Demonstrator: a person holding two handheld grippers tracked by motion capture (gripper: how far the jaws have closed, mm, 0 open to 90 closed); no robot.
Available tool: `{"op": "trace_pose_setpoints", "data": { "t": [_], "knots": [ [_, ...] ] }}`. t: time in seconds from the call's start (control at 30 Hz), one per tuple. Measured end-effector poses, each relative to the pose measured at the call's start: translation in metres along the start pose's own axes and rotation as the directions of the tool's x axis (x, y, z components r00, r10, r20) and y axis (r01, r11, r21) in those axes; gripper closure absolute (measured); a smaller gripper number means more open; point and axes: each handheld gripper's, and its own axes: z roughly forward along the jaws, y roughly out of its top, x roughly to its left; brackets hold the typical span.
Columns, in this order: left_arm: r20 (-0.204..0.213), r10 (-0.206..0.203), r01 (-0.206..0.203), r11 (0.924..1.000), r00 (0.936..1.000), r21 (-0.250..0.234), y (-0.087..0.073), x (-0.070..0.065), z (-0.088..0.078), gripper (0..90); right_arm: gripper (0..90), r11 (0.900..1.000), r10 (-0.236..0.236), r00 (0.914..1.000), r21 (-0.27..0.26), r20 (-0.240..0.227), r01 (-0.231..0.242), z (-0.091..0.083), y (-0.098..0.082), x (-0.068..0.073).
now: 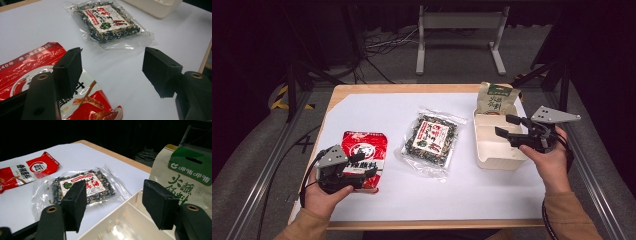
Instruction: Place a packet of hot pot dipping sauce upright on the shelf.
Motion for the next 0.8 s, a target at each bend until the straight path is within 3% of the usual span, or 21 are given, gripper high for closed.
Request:
{"op": "trace_pose_setpoints", "data": {
  "t": [0.13,0.2,0.5,0.67,0.8],
  "knots": [
    [-0.007,-0.009,0.009,0.9999,0.9999,0.012,0.006,0.012,-0.001,32.1,36.9,1.000,0.005,1.0000,0.014,-0.007,-0.005,0.000,-0.004,0.000],
    [-0.001,-0.033,0.033,0.9990,0.9995,0.031,0.008,0.022,0.001,29.6,38.0,1.000,0.008,0.9999,0.022,-0.014,-0.008,0.000,-0.005,0.000],
    [-0.077,-0.113,0.119,0.9895,0.9906,0.082,0.006,0.065,0.005,30.8,39.4,0.999,-0.003,0.9980,0.044,-0.063,0.005,0.004,-0.007,0.009],
    [-0.105,-0.134,0.143,0.9863,0.9853,0.082,0.006,0.080,0.005,31.0,39.2,0.999,-0.006,0.9967,0.047,-0.081,0.010,0.005,-0.006,0.014],
    [-0.135,-0.127,0.140,0.9859,0.9827,0.091,0.006,0.096,0.006,31.3,39.8,0.998,-0.027,0.9943,0.050,-0.103,0.032,0.006,-0.004,0.021]
  ]
}}
